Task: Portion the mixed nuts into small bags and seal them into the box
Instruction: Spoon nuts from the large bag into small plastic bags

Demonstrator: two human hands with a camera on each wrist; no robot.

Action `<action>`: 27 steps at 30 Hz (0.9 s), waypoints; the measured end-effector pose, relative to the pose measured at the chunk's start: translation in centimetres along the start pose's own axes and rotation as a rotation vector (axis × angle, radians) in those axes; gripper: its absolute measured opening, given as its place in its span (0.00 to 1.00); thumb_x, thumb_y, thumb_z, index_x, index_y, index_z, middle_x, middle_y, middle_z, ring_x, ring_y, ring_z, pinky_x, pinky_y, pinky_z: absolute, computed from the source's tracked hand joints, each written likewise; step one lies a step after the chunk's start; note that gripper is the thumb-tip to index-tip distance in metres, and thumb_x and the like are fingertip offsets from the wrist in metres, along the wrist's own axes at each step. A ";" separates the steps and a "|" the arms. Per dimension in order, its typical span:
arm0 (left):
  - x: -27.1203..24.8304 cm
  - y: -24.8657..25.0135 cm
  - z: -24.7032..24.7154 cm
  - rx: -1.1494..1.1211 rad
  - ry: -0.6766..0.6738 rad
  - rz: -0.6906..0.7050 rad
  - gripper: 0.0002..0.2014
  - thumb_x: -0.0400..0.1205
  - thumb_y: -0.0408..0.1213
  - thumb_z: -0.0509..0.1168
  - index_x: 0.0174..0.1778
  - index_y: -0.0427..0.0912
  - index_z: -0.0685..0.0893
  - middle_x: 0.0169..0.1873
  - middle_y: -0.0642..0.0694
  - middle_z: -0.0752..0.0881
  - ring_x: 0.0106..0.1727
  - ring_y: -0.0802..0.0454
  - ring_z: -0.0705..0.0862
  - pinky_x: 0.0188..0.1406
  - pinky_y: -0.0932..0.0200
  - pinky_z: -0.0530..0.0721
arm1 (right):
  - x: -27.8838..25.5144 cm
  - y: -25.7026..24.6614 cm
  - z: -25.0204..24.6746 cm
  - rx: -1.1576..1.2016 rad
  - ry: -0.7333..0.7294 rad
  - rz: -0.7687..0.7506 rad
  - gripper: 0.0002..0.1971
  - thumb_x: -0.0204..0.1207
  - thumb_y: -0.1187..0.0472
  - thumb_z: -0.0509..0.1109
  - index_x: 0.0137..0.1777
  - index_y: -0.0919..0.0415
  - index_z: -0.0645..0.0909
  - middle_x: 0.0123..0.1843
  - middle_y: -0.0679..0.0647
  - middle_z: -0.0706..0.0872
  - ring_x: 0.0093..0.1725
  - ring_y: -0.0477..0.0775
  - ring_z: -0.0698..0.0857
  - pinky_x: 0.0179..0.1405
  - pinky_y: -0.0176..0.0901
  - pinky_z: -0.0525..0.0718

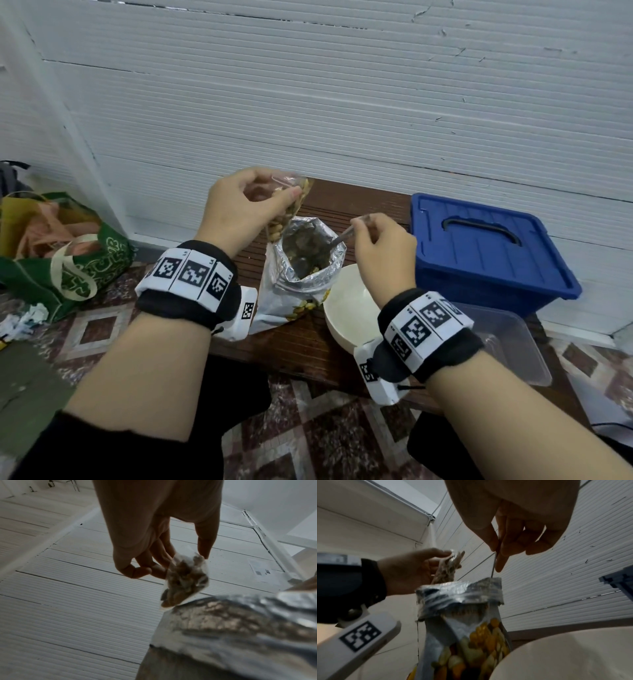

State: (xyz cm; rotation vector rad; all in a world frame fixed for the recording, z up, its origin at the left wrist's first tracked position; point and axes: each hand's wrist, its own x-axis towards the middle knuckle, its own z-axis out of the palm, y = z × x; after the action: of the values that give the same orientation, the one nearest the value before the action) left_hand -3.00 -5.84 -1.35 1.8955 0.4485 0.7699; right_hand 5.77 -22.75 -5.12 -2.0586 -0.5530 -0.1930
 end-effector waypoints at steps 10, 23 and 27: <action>-1.7 3.2 2.7 -0.167 -0.098 0.121 0.10 0.74 0.38 0.76 0.50 0.53 0.89 0.46 0.53 0.91 0.50 0.59 0.89 0.53 0.60 0.87 | 0.1 0.2 -1.5 0.132 -0.084 0.135 0.17 0.84 0.47 0.60 0.51 0.58 0.86 0.41 0.50 0.87 0.40 0.41 0.80 0.38 0.32 0.72; -4.6 4.9 8.8 -0.261 -0.229 0.162 0.16 0.76 0.33 0.75 0.60 0.44 0.88 0.48 0.52 0.91 0.49 0.56 0.88 0.52 0.63 0.85 | 1.0 0.1 -9.8 0.487 0.030 0.207 0.17 0.81 0.52 0.65 0.35 0.58 0.88 0.32 0.50 0.88 0.25 0.37 0.78 0.37 0.38 0.72; -5.5 4.8 10.8 -0.226 -0.262 0.183 0.17 0.76 0.34 0.74 0.61 0.46 0.87 0.36 0.66 0.87 0.43 0.70 0.84 0.48 0.72 0.79 | 1.0 0.6 -12.2 0.414 -0.085 0.189 0.17 0.77 0.50 0.70 0.35 0.61 0.89 0.33 0.62 0.88 0.30 0.47 0.74 0.35 0.39 0.71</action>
State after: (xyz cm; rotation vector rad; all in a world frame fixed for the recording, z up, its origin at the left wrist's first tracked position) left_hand 0.28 -18.43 -1.97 1.8071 0.0229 0.6481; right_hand 7.95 -33.04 1.16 -1.7062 -0.4070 0.1141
